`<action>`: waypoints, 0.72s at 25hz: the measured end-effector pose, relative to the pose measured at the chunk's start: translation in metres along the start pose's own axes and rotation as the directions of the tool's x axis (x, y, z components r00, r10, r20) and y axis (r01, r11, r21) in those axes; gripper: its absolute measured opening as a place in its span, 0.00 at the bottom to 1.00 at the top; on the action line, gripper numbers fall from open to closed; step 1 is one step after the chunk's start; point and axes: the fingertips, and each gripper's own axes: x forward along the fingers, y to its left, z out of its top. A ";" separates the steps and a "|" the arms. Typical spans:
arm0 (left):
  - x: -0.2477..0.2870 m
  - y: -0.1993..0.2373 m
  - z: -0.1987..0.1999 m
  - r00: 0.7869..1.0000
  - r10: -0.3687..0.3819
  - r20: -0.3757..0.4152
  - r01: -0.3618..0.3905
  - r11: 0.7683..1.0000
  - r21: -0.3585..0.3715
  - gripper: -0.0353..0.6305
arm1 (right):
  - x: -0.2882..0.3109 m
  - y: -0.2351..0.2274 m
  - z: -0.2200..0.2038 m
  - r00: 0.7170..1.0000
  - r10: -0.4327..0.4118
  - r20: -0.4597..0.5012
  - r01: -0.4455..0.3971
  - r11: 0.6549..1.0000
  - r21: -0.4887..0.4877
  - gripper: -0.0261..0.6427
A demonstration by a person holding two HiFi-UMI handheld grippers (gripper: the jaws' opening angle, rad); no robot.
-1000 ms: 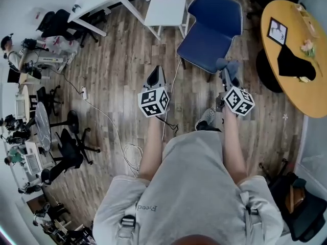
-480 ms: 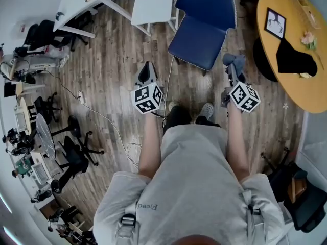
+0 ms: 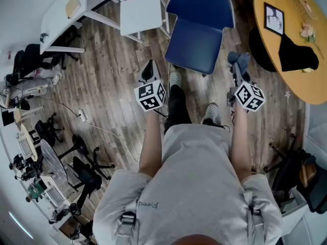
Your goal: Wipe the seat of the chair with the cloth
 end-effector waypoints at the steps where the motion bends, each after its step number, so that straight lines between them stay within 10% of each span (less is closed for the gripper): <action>1: 0.014 0.004 -0.001 1.000 -0.017 -0.014 0.017 1.000 0.000 0.09 | 0.009 0.006 -0.002 1.000 0.009 -0.021 -0.009 1.000 -0.027 0.11; 12: 0.164 0.057 -0.048 0.947 -0.242 -0.213 0.240 0.970 -0.035 0.09 | 0.159 0.051 -0.014 0.988 -0.105 -0.117 0.088 0.986 -0.143 0.11; 18: 0.221 0.044 -0.092 0.870 -0.396 -0.295 0.437 0.895 0.086 0.09 | 0.238 0.063 -0.064 0.977 -0.051 -0.206 0.007 0.978 -0.207 0.11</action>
